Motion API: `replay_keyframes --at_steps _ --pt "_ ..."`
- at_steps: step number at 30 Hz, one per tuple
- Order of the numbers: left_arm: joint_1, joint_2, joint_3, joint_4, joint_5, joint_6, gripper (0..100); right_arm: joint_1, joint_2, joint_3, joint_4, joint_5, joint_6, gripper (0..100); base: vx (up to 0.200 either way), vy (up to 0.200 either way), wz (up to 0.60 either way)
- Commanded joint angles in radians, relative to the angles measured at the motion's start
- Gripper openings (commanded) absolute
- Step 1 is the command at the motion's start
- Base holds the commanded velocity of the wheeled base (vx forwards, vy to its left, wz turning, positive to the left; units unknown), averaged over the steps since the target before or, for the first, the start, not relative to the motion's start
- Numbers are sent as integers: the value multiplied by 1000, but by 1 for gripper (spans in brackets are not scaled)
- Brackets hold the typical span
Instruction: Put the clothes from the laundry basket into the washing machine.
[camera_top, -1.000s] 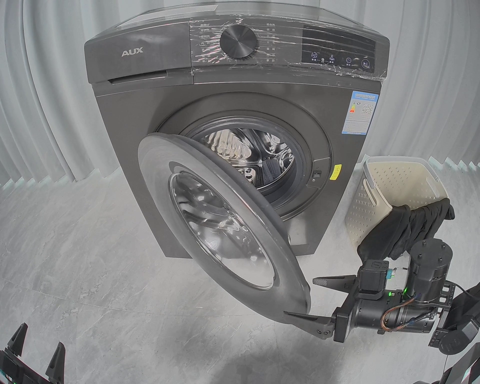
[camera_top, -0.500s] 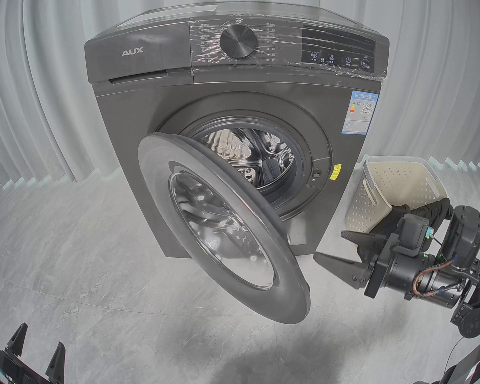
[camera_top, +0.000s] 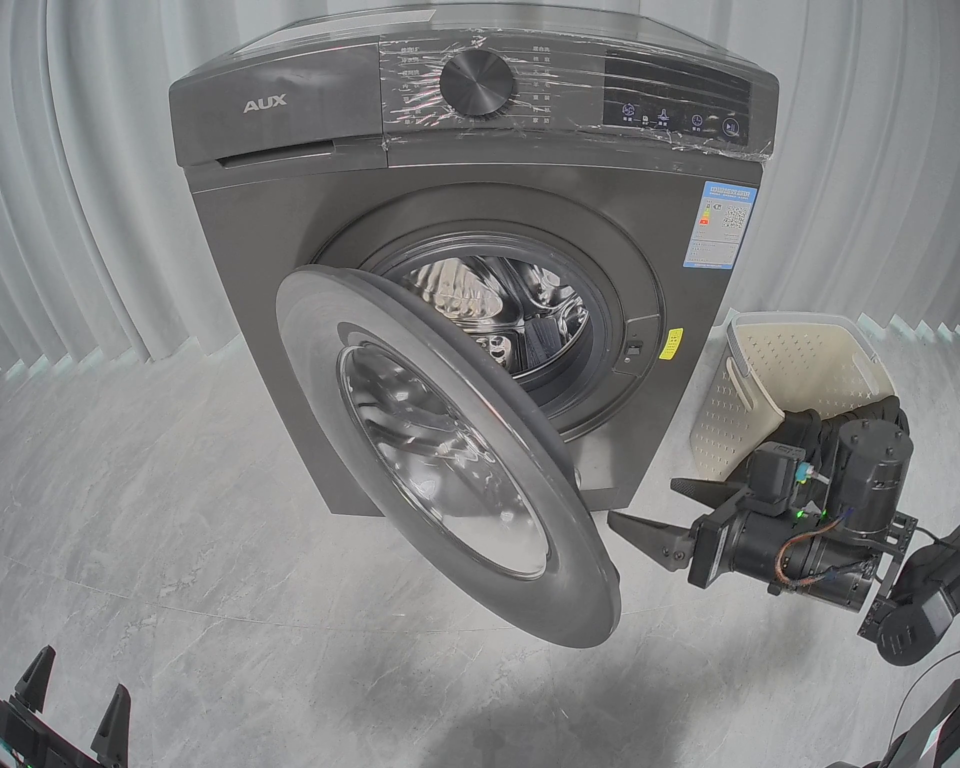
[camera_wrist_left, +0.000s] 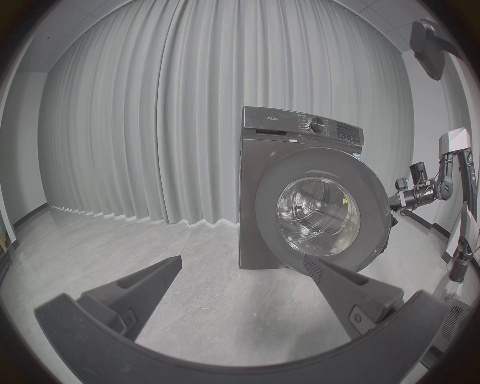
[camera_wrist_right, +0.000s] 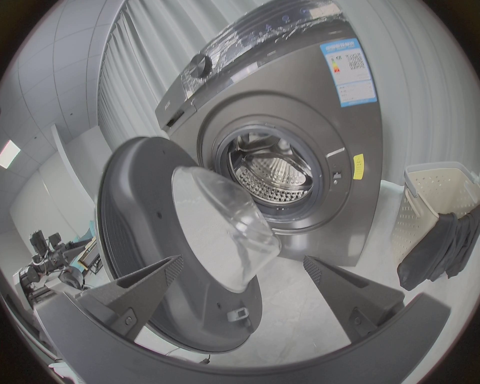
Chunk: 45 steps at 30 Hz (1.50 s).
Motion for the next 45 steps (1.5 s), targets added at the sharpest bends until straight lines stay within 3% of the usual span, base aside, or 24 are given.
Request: replay_keyframes --at_steps 1,7,14,17,20,34,45 --pt "0 -18 16 0 0 0 100 31 46 12 0 -5 -7 100 0 0 0" --pt "2 -18 16 0 0 0 100 131 43 18 -2 -33 -2 100 0 0 0" --pt "0 -18 16 0 0 0 100 109 60 -13 -2 -44 2 100 0 0 0" --pt "0 -18 16 1 0 0 100 59 135 -67 -2 -100 6 100 0 0 0" --pt "0 -18 16 0 0 0 100 43 187 -99 -3 -116 7 100 0 0 0" --pt "0 -18 16 1 0 -2 100 30 407 -197 -80 -120 -4 100 0 0 0" --pt "2 -18 16 1 0 -2 100 122 447 -208 -88 -122 1 100 0 0 0"
